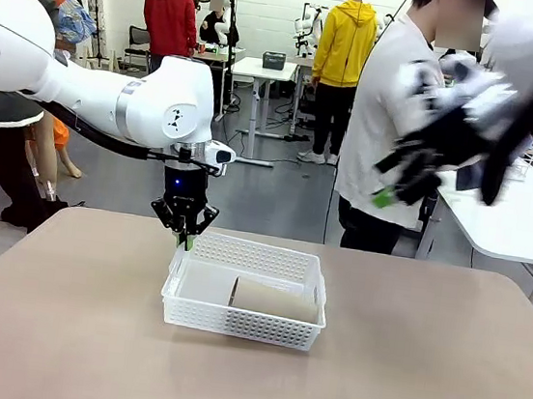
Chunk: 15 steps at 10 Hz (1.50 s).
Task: Clean and organize the cups into the basket.
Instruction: Pick up the Organizing basket and move it to the center of the table, then pick up the Reusable plastic cup from the right side of the table and place it inside the Organizing basket.
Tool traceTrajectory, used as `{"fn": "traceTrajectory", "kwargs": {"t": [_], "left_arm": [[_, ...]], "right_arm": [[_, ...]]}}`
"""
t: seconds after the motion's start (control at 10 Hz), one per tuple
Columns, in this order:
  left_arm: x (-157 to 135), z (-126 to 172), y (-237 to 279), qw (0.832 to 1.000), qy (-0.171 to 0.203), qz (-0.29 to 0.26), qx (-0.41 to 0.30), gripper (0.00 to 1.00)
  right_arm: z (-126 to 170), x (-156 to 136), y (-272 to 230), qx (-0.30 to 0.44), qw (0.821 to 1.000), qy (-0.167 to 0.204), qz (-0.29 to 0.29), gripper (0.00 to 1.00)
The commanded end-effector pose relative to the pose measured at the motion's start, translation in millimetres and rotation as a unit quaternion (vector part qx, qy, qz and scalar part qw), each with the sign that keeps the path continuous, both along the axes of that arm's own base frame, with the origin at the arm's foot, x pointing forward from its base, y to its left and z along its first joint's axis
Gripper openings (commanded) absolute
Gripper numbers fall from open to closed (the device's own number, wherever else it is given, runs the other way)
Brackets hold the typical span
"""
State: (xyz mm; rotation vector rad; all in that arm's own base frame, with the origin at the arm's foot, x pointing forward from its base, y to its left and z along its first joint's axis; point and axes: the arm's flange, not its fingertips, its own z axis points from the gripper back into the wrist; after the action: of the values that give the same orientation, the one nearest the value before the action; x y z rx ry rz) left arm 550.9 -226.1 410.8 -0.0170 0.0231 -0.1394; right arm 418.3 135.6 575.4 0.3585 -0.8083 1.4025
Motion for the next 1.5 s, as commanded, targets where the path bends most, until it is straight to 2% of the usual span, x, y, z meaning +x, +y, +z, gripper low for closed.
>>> {"fn": "traceTrajectory", "kwargs": {"t": [0.0, 0.3, 0.6, 0.8, 0.9, 1.4], "left_arm": [[-1, 1, 0, 1.000, -0.001, 0.001, 0.000, 0.00], [-1, 1, 0, 1.000, -0.001, 0.001, 0.000, 0.00], [-1, 1, 0, 1.000, -0.001, 0.001, 0.000, 0.00], [-1, 1, 0, 1.000, -0.001, 0.001, 0.000, 0.00], [-1, 1, 0, 1.000, -0.001, 0.001, 0.000, 0.00], [-1, 1, 0, 1.000, -0.001, 0.001, 0.000, 0.00]], "right_arm": [[-42, -34, -85, 0.096, 0.995, -0.006, 0.000, 1.00], [-76, -70, -190, 0.174, 0.984, -0.010, -0.027, 1.00], [-91, -74, -247, 0.220, 0.974, -0.002, -0.050, 1.00], [-93, -62, -268, 0.224, 0.974, 0.009, -0.038, 1.00], [-93, -85, -255, 0.213, 0.975, 0.006, -0.060, 1.00], [-93, -85, -255, 0.213, 0.975, 0.006, -0.060, 1.00]]}}
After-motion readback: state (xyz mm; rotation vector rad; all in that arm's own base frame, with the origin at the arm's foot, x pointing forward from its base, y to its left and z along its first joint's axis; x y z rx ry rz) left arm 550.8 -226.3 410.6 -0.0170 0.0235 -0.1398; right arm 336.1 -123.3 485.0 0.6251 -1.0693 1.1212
